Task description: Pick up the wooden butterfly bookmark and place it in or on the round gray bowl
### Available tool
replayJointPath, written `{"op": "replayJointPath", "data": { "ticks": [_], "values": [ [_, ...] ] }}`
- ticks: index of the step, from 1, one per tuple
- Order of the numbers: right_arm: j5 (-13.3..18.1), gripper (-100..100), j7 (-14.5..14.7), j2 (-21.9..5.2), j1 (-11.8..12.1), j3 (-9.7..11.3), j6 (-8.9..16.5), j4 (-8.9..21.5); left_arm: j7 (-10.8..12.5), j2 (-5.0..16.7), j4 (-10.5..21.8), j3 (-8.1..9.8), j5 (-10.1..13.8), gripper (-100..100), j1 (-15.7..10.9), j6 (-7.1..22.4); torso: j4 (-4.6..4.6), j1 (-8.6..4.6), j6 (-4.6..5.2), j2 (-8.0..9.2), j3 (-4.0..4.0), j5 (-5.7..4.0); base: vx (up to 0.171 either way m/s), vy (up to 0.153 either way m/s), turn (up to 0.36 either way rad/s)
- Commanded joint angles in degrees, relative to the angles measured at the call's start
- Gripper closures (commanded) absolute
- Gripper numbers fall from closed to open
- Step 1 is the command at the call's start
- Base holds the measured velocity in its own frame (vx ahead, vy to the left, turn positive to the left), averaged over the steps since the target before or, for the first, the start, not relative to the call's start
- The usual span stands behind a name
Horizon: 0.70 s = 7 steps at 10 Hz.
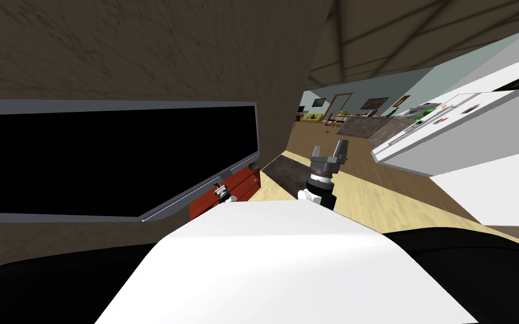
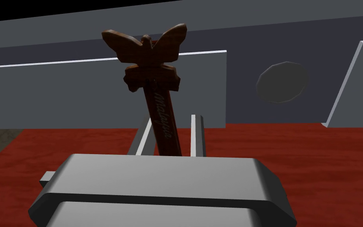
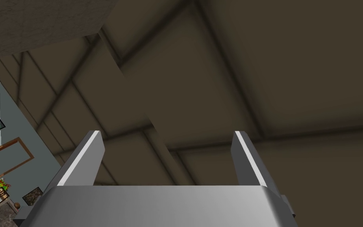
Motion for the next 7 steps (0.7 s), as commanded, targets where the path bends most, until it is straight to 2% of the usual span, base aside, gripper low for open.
{"op": "replayJointPath", "data": {
  "ticks": [1, 7],
  "values": [
    [0.00, 0, 0.00, 0.00, 0.00, 0.00, 0.00, 0.00, -0.40, 1.20, -1.05, -2.66, 2.57, 100, 1.75, -0.66, 0.00, 0.00, 0.00, 0.00, 0.00, 0.00, 0.030, -0.047, 0.059],
    [0.00, 0, 0.00, 0.00, 0.00, 0.00, 0.00, 0.00, -1.88, 5.54, -4.78, -12.20, 11.79, 100, 7.80, -2.88, -0.01, -0.04, 0.02, -0.03, -0.03, 0.00, 0.035, -0.039, 0.035]
  ]
}}
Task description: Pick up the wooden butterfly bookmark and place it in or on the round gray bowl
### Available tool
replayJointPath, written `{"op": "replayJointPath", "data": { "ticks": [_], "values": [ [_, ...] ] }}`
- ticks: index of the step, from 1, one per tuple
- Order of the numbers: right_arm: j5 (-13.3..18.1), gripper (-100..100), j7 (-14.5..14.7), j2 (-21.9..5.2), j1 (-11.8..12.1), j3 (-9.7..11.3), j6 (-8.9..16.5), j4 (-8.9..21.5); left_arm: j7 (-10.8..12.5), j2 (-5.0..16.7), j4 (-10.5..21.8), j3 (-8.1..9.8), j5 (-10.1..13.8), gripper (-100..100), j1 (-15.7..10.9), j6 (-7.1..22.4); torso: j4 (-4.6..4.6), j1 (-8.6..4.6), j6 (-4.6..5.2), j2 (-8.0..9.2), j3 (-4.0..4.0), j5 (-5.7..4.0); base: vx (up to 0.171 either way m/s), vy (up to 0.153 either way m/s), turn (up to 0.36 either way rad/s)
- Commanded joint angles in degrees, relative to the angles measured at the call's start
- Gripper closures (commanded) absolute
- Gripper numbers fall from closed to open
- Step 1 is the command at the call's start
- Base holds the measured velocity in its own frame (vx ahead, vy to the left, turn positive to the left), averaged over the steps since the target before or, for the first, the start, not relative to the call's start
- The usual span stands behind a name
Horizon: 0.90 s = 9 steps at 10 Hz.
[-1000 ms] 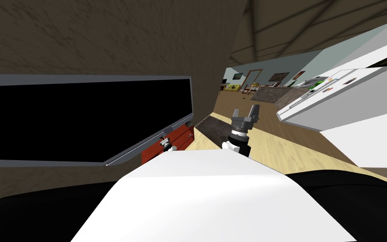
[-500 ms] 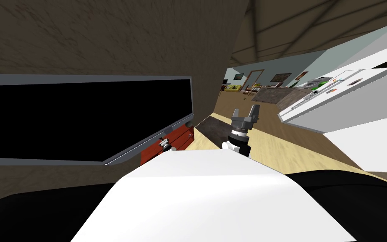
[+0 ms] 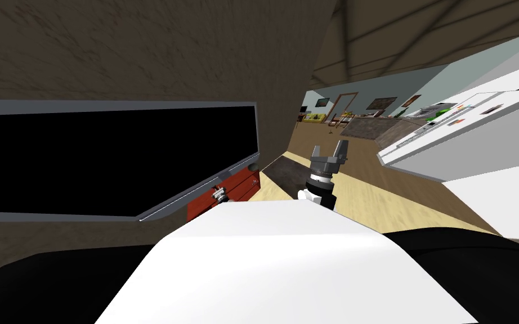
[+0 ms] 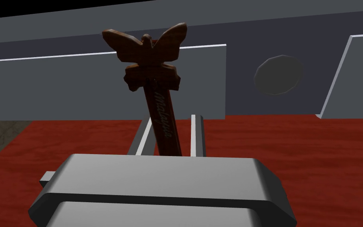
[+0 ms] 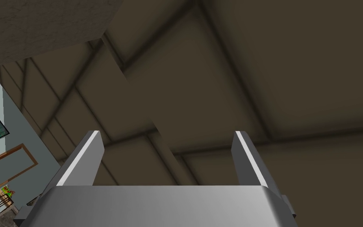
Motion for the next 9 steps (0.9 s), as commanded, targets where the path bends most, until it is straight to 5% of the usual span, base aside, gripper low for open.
{"op": "replayJointPath", "data": {
  "ticks": [1, 2, 3, 4, 9],
  "values": [
    [0.00, 0, 0.00, 0.00, 0.00, 0.00, 0.00, 0.00, -0.25, 1.24, -0.70, -2.70, 2.50, 100, 1.60, -0.77, 0.00, 0.00, 0.00, 0.00, 0.00, 0.00, 0.041, -0.038, 0.038],
    [0.00, 0, 0.00, 0.00, 0.00, 0.00, 0.00, 0.00, -0.19, 0.75, -0.46, -1.64, 1.47, 100, 0.92, -0.54, -0.05, 0.00, 0.01, -0.02, -0.03, 0.06, 0.017, -0.017, 0.012],
    [0.00, 0, 0.00, 0.00, 0.00, 0.00, 0.00, 0.00, -0.20, 0.81, -0.49, -1.83, 1.64, 0, 1.02, -0.69, -0.04, 0.07, 0.03, 0.01, -0.02, 0.08, 0.000, 0.000, 0.000],
    [0.00, 0, 0.00, 0.00, 0.00, 0.00, 0.00, 0.00, -0.87, 2.78, -0.54, -1.54, 3.07, 100, 0.12, -0.87, -0.04, 0.12, 0.02, 0.05, 0.00, 0.09, -0.006, -0.094, 0.107],
    [0.00, 0, 0.00, 0.02, -0.01, 0.02, 0.00, 0.00, -3.96, 4.09, -0.89, -0.65, 7.85, 100, -3.90, -1.21, -0.01, -0.98, 0.01, 0.14, 0.06, -0.11, -0.011, -0.248, 0.124]
  ]
}}
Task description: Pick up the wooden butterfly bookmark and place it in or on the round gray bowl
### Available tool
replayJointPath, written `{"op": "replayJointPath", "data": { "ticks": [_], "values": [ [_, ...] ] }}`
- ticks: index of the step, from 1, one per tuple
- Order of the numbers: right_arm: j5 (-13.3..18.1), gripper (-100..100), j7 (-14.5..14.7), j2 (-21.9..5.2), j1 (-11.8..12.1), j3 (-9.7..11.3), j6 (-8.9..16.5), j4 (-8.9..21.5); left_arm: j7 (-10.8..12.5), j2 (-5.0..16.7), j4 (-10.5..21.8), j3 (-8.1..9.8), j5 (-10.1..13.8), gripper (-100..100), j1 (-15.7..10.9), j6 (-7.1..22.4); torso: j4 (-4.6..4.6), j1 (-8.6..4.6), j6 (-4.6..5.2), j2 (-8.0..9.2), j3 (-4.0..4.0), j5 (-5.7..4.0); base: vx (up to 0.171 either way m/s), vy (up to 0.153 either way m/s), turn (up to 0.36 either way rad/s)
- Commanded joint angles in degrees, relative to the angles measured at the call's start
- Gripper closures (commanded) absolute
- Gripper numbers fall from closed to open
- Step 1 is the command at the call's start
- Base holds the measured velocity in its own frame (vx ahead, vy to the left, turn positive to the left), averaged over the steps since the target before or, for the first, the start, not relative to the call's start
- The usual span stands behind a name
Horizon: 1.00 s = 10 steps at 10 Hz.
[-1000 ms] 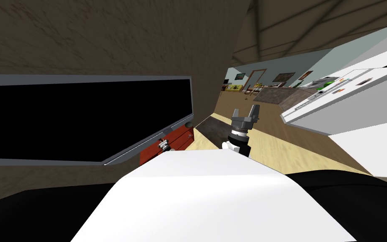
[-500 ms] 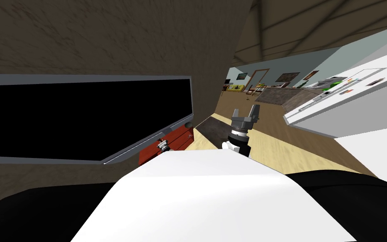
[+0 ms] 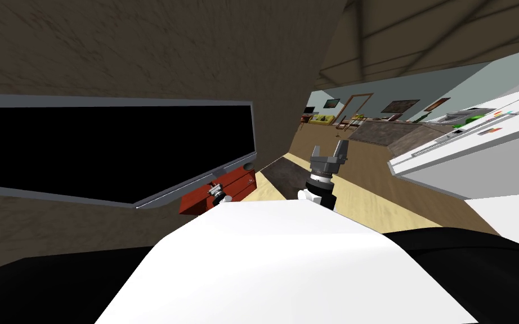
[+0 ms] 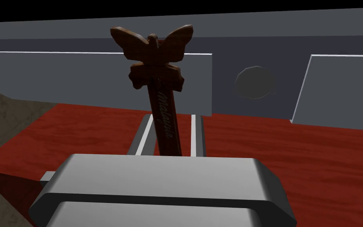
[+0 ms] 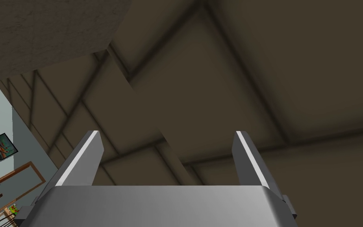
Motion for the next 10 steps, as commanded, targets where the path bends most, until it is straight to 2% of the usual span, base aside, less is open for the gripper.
{"op": "replayJointPath", "data": {
  "ticks": [1, 3, 6, 8, 10],
  "values": [
    [0.00, 0, 0.00, 0.00, 0.00, 0.00, 0.00, 0.00, -0.58, -0.10, 0.44, 0.11, 0.97, 100, -1.53, -0.46, 0.00, 0.00, 0.00, 0.00, 0.00, 0.00, -0.029, -0.262, 0.071],
    [0.00, 0, 0.00, -0.01, 0.00, -0.01, 0.00, 0.00, -1.70, 0.33, -0.15, 0.53, 1.38, 100, -2.95, -0.32, 0.02, 0.29, -0.01, -0.13, -0.05, 0.00, 0.041, -0.195, 0.054],
    [0.00, 0, 0.00, -0.02, 0.01, -0.01, 0.00, 0.00, -3.64, 1.61, -0.74, 0.82, -0.63, 100, -4.30, 0.67, -0.08, 0.51, 0.08, -0.61, -0.33, 0.06, 0.111, -0.164, -0.033],
    [0.00, 0, 0.00, -0.02, 0.02, -0.01, 0.00, 0.00, -4.63, 1.49, -1.06, 0.82, -2.27, 100, -4.83, 1.28, -0.13, 0.62, 0.16, -0.88, -0.48, 0.09, 0.186, -0.130, -0.083],
    [0.00, 0, 0.00, -0.03, 0.02, -0.02, 0.00, -0.01, -5.61, 0.76, -1.45, 0.77, -4.13, 100, -5.33, 1.90, -0.19, 0.87, 0.17, -1.08, -0.60, 0.13, 0.220, -0.059, -0.097]
  ]
}}
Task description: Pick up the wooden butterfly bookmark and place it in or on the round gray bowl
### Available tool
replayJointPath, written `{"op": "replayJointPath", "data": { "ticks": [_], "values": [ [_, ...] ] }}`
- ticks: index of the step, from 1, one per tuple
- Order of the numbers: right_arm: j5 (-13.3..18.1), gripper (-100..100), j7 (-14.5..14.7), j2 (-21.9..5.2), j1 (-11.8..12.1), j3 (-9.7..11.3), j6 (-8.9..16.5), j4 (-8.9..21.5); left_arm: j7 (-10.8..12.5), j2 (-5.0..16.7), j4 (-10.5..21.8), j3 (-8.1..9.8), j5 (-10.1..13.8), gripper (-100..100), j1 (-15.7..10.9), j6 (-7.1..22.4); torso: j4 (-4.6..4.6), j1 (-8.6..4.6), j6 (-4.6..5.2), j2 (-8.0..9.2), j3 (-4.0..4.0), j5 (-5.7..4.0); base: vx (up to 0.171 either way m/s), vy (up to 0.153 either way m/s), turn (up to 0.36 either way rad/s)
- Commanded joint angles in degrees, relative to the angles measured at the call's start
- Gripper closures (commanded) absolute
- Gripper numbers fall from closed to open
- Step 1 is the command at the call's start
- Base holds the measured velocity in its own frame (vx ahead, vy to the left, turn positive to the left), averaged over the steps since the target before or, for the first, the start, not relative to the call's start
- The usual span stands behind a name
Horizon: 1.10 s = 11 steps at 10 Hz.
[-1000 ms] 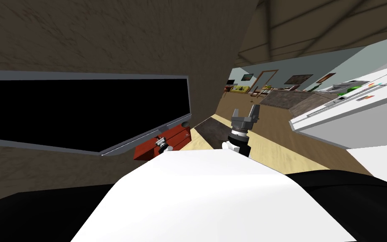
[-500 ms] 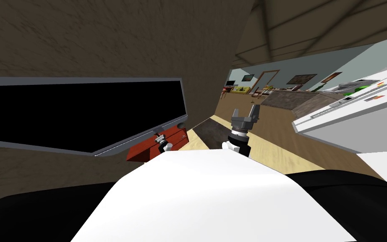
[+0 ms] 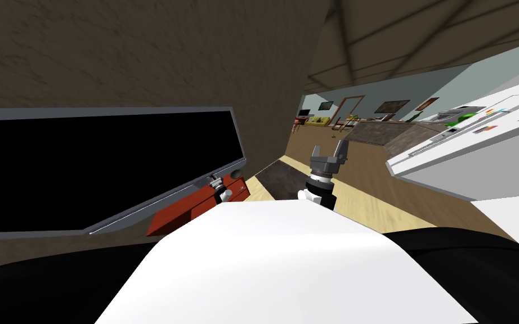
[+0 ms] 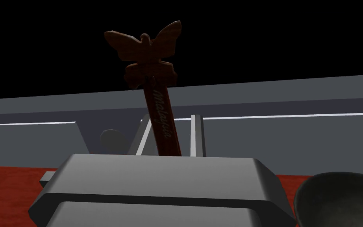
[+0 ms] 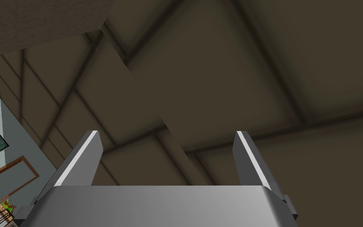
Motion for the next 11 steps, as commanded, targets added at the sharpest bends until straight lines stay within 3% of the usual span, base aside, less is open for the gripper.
{"op": "replayJointPath", "data": {
  "ticks": [1, 4, 6, 7, 8, 9, 11],
  "values": [
    [0.00, 0, 0.00, 0.00, 0.00, 0.00, 0.00, 0.00, -1.20, -1.52, -0.77, -0.07, -1.74, 100, -0.25, 0.69, 0.00, 0.00, 0.00, 0.00, 0.00, 0.00, 0.236, -0.073, -0.094],
    [0.00, 0, 0.00, 0.00, 0.00, 0.00, 0.00, 0.00, -2.11, -6.46, -1.13, -0.19, -3.74, 100, -0.70, 1.31, -0.05, -0.15, 0.06, -0.02, -0.04, 0.00, 0.197, -0.059, -0.092],
    [0.00, 0, 0.00, 0.00, -0.02, 0.00, 0.00, 0.00, -2.34, -9.86, -1.21, -0.23, -4.29, 100, -0.81, 1.48, 0.03, 0.23, -0.03, 0.63, 0.30, 0.09, 0.018, 0.020, -0.065],
    [0.00, 0, 0.00, 0.00, -0.02, 0.00, 0.00, 0.00, -2.39, -10.99, -1.23, -0.24, -4.40, 100, -0.83, 1.52, 0.08, 0.24, -0.08, 0.83, 0.42, 0.09, 0.008, 0.008, -0.027],
    [0.00, 0, 0.00, 0.00, -0.02, 0.00, 0.01, 0.01, -2.94, -10.33, -2.59, -0.13, -4.18, 100, -0.22, 2.10, 0.11, 0.22, -0.10, 0.95, 0.50, 0.08, -0.003, 0.009, -0.009],
    [0.00, 0, 0.00, 0.00, -0.03, 0.00, 0.01, 0.01, -3.14, -10.57, -2.74, -0.20, -4.22, -100, -0.16, 2.20, 0.13, 0.29, -0.15, 1.03, 0.55, 0.06, 0.000, 0.000, 0.000],
    [0.00, 0, 0.00, 0.00, -0.03, 0.00, 0.01, 0.01, -3.12, -10.55, -2.72, -0.20, -4.21, -100, -0.17, 2.20, 0.14, 0.29, -0.16, 1.06, 0.57, 0.06, 0.000, 0.000, 0.000]
  ]
}}
